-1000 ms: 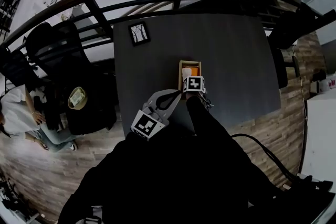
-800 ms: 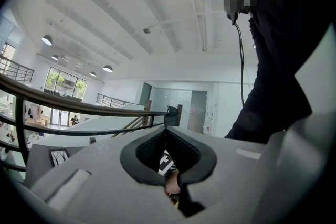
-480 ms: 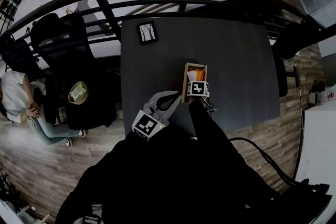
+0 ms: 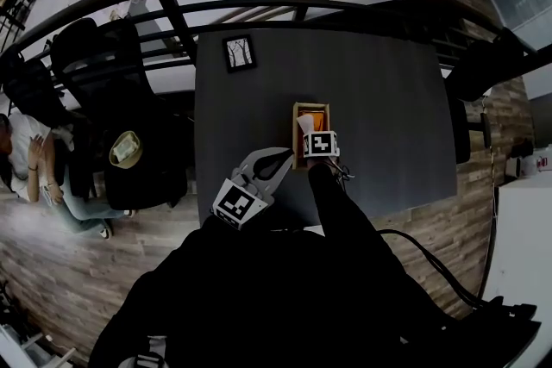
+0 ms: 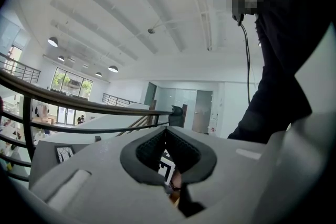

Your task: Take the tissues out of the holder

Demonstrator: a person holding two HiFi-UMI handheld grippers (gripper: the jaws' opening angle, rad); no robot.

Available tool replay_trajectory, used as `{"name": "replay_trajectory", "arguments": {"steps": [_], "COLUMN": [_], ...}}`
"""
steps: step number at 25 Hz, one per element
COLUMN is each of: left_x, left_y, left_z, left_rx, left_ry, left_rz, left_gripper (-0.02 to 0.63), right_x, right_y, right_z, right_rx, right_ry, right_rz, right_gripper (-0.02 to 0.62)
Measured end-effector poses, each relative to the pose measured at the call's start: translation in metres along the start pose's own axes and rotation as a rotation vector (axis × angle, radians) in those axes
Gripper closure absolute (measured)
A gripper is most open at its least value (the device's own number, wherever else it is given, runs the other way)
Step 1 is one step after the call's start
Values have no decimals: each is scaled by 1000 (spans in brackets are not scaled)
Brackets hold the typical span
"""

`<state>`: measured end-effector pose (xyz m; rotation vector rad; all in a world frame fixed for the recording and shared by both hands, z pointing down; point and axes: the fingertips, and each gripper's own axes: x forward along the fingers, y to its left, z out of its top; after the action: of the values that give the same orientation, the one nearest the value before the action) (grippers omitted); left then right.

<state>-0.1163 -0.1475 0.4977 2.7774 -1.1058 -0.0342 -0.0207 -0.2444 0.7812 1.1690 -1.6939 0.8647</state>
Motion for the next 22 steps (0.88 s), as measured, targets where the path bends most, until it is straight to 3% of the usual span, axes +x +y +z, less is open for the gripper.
{"name": "replay_trajectory", "arguments": {"steps": [6,15,22], "left_x": [13,51,78], "left_y": [-4,-20,-43], "left_z": [6,16,15], "left_rx": [2,25,25], "left_ry": [-20,-34,-26], "left_rz": [25,-12,-66], "left_gripper": [601,601,601], "right_x": [-36,-106,-130], "right_y": [-2,-26,-81], "right_z": [9,46,52], "right_rx": [42,102,119], "right_ry": [-57,-210,-271], "right_rz": [69,135,73], "right_gripper": [482,482,482]}}
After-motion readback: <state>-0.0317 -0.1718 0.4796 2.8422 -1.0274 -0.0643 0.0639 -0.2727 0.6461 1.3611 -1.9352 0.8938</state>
